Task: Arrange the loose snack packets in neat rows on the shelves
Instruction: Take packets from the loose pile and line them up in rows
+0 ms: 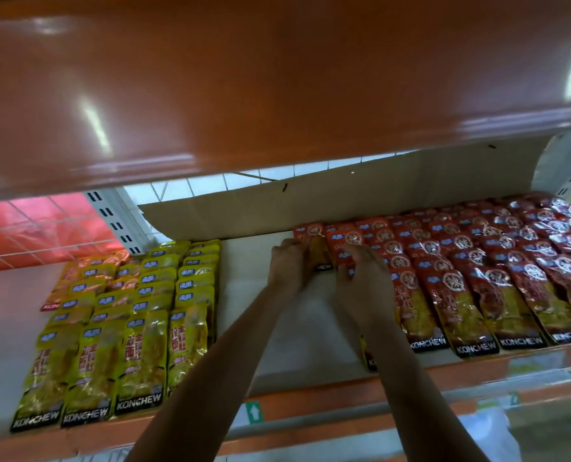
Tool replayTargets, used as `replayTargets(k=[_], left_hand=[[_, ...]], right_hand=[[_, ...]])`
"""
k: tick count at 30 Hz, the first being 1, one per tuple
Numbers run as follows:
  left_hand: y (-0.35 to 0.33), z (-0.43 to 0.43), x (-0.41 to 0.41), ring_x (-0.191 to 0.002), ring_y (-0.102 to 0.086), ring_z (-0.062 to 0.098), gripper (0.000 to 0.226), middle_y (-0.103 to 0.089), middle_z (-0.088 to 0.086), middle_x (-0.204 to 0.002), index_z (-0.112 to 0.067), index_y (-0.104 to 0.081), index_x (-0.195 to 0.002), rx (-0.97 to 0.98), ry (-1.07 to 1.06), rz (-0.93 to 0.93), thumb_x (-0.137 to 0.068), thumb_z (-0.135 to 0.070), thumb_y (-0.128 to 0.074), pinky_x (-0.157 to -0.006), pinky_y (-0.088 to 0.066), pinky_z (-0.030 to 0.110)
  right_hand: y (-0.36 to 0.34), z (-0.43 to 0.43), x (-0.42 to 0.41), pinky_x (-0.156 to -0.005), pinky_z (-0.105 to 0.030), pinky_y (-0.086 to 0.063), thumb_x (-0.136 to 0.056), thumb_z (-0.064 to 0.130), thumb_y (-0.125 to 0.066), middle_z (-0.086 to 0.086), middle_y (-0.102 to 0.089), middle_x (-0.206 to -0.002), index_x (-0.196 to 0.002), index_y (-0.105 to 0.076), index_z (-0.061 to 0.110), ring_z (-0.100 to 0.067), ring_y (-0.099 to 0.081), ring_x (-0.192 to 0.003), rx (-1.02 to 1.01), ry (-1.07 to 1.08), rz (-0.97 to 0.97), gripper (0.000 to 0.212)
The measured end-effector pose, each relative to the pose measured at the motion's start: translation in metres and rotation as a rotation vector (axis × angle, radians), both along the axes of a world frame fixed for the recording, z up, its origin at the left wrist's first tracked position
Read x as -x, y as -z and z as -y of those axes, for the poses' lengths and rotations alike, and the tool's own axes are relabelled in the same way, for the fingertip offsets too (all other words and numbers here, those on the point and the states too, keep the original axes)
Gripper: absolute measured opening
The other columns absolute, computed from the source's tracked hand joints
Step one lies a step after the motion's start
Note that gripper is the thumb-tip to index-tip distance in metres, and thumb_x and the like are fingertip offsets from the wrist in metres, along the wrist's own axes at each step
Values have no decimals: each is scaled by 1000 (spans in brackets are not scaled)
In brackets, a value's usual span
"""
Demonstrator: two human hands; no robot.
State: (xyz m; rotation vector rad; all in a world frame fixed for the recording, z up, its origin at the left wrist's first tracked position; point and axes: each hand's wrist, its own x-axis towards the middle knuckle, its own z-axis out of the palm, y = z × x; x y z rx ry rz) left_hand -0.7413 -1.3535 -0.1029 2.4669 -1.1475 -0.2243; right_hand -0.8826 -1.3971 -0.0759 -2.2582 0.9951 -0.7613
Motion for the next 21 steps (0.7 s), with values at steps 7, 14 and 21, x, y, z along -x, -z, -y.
replayTargets(k=[7, 14, 21], left_hand=[[1, 2, -2, -113, -52, 28, 29, -59, 8, -123, -16, -63, -114, -24, -2, -8, -95, -36, -53, -94, -36, 31], [-12, -38, 6, -129, -40, 27, 48, -48, 9, -140, -17, -48, -140, 70, -31, 93, -95, -31, -54, -106, -35, 33], [-34, -113, -12, -139, -27, 25, 56, -35, 7, -149, -17, -36, -146, 14, -165, 258, -96, -39, -50, -112, -27, 36]], right_hand=[[-2, -1, -7, -103, -31, -36, -90, 5, -53, -10, -57, -130, -129, -56, 7, -24, -46, -124, 23, -46, -27, 39], [0, -18, -29, -101, -35, -40, -91, 11, -54, -9, -56, -130, -129, -54, 8, -24, -48, -122, 78, -114, -72, 38], [-3, -69, -70, -112, -38, -30, -93, 17, -54, -8, -50, -139, -135, -50, 10, -24, -37, -135, 108, -275, -121, 43]])
